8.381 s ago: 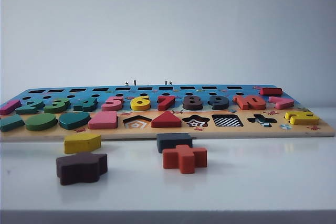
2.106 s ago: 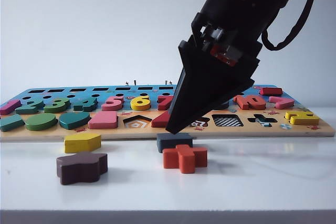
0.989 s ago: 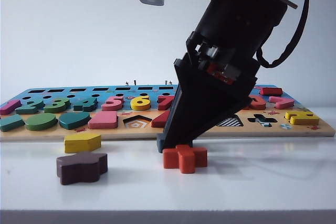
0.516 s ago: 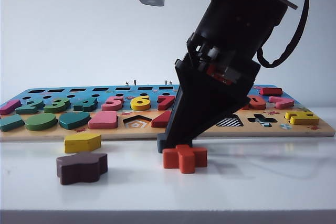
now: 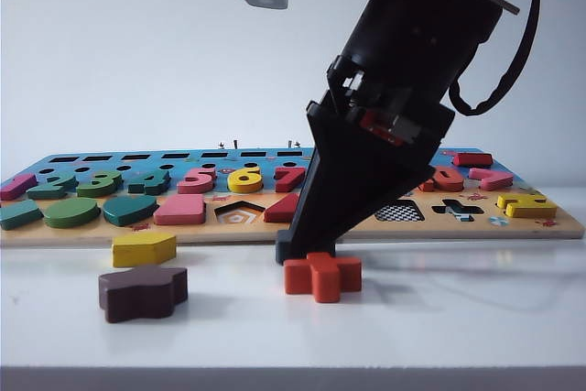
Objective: Insert the cube into the slot.
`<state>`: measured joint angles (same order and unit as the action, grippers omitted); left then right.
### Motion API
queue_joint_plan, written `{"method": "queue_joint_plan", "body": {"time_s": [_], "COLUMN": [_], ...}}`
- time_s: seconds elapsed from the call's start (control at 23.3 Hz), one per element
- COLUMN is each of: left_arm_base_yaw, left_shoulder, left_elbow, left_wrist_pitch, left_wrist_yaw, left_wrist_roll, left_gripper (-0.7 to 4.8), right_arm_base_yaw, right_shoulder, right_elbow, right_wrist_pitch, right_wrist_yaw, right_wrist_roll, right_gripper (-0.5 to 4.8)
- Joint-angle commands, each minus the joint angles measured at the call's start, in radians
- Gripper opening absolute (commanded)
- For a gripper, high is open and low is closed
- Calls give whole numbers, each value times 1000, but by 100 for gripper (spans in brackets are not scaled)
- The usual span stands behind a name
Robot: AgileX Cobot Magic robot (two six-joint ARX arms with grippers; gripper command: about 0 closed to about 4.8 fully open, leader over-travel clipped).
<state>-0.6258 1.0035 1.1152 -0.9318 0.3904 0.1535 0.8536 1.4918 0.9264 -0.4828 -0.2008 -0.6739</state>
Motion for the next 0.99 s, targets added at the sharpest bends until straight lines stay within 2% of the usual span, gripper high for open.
{"method": "queue_joint_plan", "body": {"time_s": [0.04,0.3,0.64,0.99], "left_arm_base_yaw": [-1,-1,-1,0], "left_shoulder": [0,0,0,0], "left_elbow": [5,5,4,4], "left_wrist_pitch": [14,14,15,18], "left_wrist_yaw": [2,2,2,1], "left_wrist_roll": [4,4,5,8], "left_gripper": [17,17,17,17], "right_arm_base_yaw": [0,-1,-35,-92], "right_shoulder": [-29,-130,-232,-233], "right_elbow": [31,82,81,55], "right_wrist_pitch": [-5,-57,-150,-165], "right_wrist_yaw": [19,85,221,232], "right_wrist_roll": [-1,-5,-39,-128], "right_gripper": [124,124,123,123]}}
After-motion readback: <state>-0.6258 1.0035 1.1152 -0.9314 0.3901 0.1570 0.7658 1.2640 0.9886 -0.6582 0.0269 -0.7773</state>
